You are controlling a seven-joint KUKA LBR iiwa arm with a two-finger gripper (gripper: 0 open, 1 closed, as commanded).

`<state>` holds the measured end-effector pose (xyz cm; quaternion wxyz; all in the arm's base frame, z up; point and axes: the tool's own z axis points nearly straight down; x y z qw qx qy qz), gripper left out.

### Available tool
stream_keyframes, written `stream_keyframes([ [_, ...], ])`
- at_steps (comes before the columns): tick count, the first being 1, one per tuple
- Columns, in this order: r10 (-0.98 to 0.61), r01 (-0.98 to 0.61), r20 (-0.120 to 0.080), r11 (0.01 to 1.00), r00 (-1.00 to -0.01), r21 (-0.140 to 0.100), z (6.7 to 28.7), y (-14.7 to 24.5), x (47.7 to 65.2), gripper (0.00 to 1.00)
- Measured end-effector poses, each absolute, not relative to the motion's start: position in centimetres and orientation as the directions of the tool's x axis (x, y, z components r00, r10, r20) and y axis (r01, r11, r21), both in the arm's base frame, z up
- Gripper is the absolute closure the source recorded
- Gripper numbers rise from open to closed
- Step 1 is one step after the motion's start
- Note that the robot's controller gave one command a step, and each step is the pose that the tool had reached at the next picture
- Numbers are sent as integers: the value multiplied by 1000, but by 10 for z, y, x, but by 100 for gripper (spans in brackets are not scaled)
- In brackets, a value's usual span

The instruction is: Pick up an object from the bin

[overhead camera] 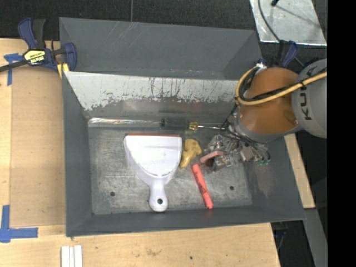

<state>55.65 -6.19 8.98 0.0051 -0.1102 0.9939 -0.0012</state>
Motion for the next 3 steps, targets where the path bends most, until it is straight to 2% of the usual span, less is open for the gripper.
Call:
stream_keyframes([
  [2, -218, -218, -3, 976, -976, -1, 97, -62, 556, 100],
  [3, -217, -217, 5, 976, -976, 2, 111, -62, 554, 100],
])
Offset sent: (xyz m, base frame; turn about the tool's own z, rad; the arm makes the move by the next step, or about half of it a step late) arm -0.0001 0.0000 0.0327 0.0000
